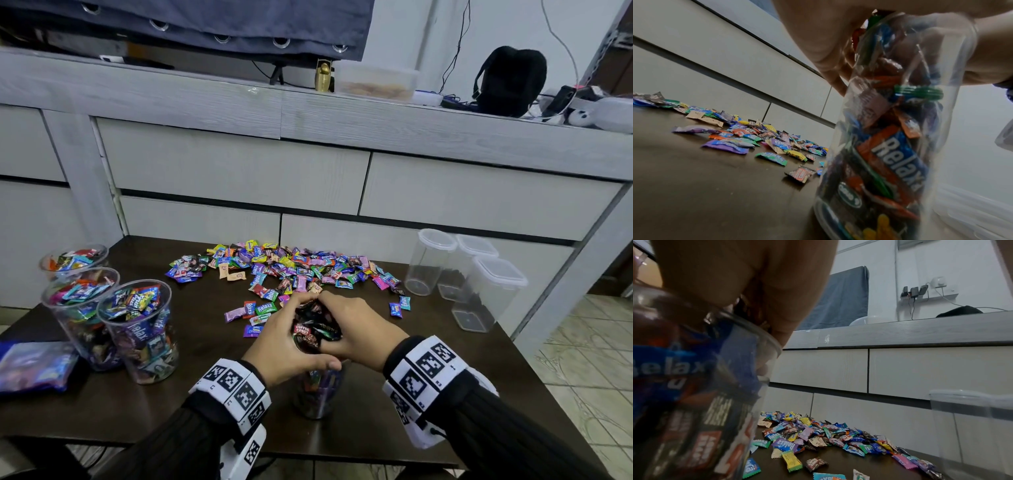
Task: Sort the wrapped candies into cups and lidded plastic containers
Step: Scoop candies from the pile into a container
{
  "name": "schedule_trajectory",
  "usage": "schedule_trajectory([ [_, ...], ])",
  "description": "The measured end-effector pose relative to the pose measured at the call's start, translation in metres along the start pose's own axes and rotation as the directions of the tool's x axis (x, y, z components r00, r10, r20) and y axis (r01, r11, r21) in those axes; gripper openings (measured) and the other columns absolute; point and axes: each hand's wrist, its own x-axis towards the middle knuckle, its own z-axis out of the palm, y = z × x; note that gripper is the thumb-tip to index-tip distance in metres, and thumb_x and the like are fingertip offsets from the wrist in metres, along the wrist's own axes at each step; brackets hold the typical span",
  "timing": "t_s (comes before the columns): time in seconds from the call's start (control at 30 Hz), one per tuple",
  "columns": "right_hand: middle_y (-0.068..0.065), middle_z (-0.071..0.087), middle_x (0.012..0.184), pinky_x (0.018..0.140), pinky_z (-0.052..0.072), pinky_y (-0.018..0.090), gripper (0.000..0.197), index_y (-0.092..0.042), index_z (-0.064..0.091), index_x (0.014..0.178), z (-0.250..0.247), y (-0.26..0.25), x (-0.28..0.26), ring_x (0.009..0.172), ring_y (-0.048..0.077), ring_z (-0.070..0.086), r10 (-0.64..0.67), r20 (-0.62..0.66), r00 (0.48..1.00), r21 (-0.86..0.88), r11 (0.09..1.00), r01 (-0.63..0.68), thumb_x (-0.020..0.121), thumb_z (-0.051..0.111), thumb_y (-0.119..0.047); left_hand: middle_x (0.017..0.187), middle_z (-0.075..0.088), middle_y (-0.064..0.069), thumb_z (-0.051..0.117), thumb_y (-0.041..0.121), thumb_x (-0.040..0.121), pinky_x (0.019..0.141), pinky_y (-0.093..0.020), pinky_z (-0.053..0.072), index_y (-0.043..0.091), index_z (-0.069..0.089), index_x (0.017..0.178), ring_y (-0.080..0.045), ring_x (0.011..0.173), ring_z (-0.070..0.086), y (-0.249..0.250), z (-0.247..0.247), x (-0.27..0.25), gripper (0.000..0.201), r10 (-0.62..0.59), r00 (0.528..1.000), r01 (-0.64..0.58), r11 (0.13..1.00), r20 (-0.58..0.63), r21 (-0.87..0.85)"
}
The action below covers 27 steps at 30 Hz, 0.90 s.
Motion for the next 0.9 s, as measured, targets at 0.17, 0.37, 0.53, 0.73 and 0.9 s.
schedule_trajectory([
  [0.17, 0.001, 0.064, 0.109, 0.08, 0.046, 0.02, 0.045, -0.014, 0.053, 0.115, -0.013, -0.001, -0.002, 0.098, 0.013, 0.06, 0.044, 0.043, 0.998, 0.098, 0.994, -0.048, 0.076, 0.074, -0.02, 0.117, 0.064, 0.012, 0.085, 0.064, 0.048, 0.1, -0.032, 0.049, 0.048, 0.046, 0.121, 0.0, 0.113, 0.059, 0.003, 0.0, 0.002, 0.084, -0.015, 0.999, 0.013, 0.999, 0.033, 0.045],
  [0.37, 0.001, 0.063, 0.113, 0.094, 0.049, 0.03, 0.048, -0.011, 0.056, 0.114, -0.026, 0.0, -0.004, 0.105, 0.011, 0.061, 0.061, 0.131, 0.99, 0.257, 0.962, -0.093, 0.07, 0.075, -0.002, 0.121, 0.062, 0.012, 0.081, 0.071, 0.048, 0.101, -0.033, 0.047, 0.044, 0.046, 0.123, -0.001, 0.115, 0.057, 0.005, 0.0, 0.002, 0.087, -0.008, 0.999, 0.005, 0.998, 0.045, 0.067],
  [0.53, -0.008, 0.065, 0.098, 0.078, 0.047, 0.011, 0.037, -0.016, 0.065, 0.104, -0.04, 0.005, -0.004, 0.086, -0.004, 0.06, 0.048, 0.12, 0.992, 0.187, 0.98, -0.071, 0.071, 0.073, -0.002, 0.123, 0.056, 0.023, 0.084, 0.063, 0.046, 0.101, -0.02, 0.044, 0.054, 0.042, 0.121, 0.004, 0.118, 0.053, 0.003, 0.0, 0.003, 0.086, -0.049, 0.997, 0.043, 0.995, 0.065, 0.087],
  [0.73, -0.012, 0.064, 0.09, 0.068, 0.042, 0.01, 0.024, -0.019, 0.069, 0.107, -0.038, -0.004, -0.002, 0.075, -0.006, 0.055, -0.041, 0.087, 0.995, 0.099, 0.995, 0.032, 0.083, 0.071, -0.023, 0.131, 0.051, 0.021, 0.084, 0.067, 0.042, 0.105, -0.028, 0.041, 0.061, 0.033, 0.124, 0.004, 0.124, 0.047, 0.006, -0.001, 0.004, 0.097, -0.075, 0.992, 0.068, 0.995, 0.097, 0.079],
  [0.9, 0.006, 0.056, 0.107, 0.083, 0.041, 0.026, 0.036, -0.016, 0.065, 0.112, -0.025, -0.01, 0.003, 0.092, 0.015, 0.051, -0.062, 0.191, 0.98, -0.064, 0.995, 0.075, 0.078, 0.074, -0.023, 0.139, 0.048, 0.015, 0.09, 0.057, 0.04, 0.112, -0.034, 0.037, 0.062, 0.024, 0.134, 0.0, 0.132, 0.044, 0.006, -0.003, 0.004, 0.115, -0.061, 0.994, 0.054, 0.995, 0.086, 0.08],
])
